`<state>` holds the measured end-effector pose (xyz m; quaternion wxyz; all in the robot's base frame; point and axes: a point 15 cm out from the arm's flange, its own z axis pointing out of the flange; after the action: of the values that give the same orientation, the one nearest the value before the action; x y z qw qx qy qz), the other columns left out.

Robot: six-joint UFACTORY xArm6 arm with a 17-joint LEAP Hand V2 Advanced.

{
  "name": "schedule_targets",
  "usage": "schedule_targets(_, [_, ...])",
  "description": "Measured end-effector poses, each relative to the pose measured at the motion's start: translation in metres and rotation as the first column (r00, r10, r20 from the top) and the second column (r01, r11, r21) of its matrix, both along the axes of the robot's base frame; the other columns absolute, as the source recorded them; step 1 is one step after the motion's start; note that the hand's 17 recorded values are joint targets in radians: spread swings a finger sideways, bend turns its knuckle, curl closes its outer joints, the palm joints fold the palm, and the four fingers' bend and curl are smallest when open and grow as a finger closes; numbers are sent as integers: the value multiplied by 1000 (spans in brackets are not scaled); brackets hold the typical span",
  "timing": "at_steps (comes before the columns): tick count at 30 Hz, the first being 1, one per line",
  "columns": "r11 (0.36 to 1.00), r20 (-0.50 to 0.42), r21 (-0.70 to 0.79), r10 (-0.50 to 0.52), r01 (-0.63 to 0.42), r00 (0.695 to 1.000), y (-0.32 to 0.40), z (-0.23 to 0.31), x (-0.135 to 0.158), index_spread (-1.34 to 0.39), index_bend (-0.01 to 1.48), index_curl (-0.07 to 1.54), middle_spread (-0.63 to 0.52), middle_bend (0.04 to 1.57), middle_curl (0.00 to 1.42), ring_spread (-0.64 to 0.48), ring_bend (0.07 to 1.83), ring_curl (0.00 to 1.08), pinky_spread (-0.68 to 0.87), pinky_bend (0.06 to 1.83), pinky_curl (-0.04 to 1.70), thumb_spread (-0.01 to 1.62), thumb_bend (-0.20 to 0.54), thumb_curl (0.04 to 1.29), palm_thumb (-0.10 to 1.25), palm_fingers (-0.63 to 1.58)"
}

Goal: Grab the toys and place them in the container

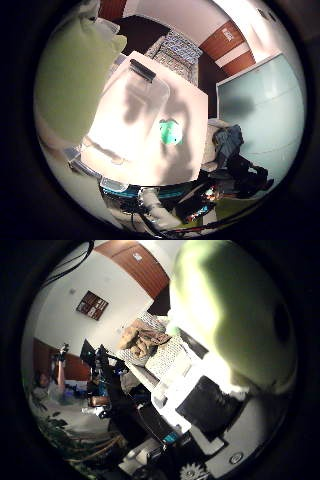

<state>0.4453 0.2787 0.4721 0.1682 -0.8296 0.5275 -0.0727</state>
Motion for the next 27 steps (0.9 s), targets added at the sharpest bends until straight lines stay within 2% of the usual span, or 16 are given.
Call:
schedule_targets(2, [1000,-9,-10,6,-6,1000,-1,-3,-1,-485,287,690,-147,569,579,-87,799,498,43,790,786,1185,-26,516,649,170])
schedule_targets(6, [999,-49,-47,25,-27,999,-5,-17,-4,-487,221,543,-33,362,446,133,583,371,404,769,691,1180,-26,449,594,50])
schedule_targets(9, [997,-59,-61,42,-46,997,-6,-20,-7,-468,172,463,5,286,394,192,505,323,518,731,622,1169,-24,414,571,34])
schedule_targets(13, [997,-57,-63,48,-52,997,-7,-19,-6,-456,167,379,30,233,359,229,446,284,578,694,545,1153,-24,387,554,50])
schedule_targets(21, [997,-39,-66,32,-35,999,-37,2,-11,-431,164,311,27,216,342,229,391,255,579,632,444,1143,-21,361,543,121])
schedule_targets(27, [996,-28,-72,-59,57,998,-100,21,-4,-411,141,259,-7,271,347,186,553,283,560,580,387,1141,-21,358,540,232])
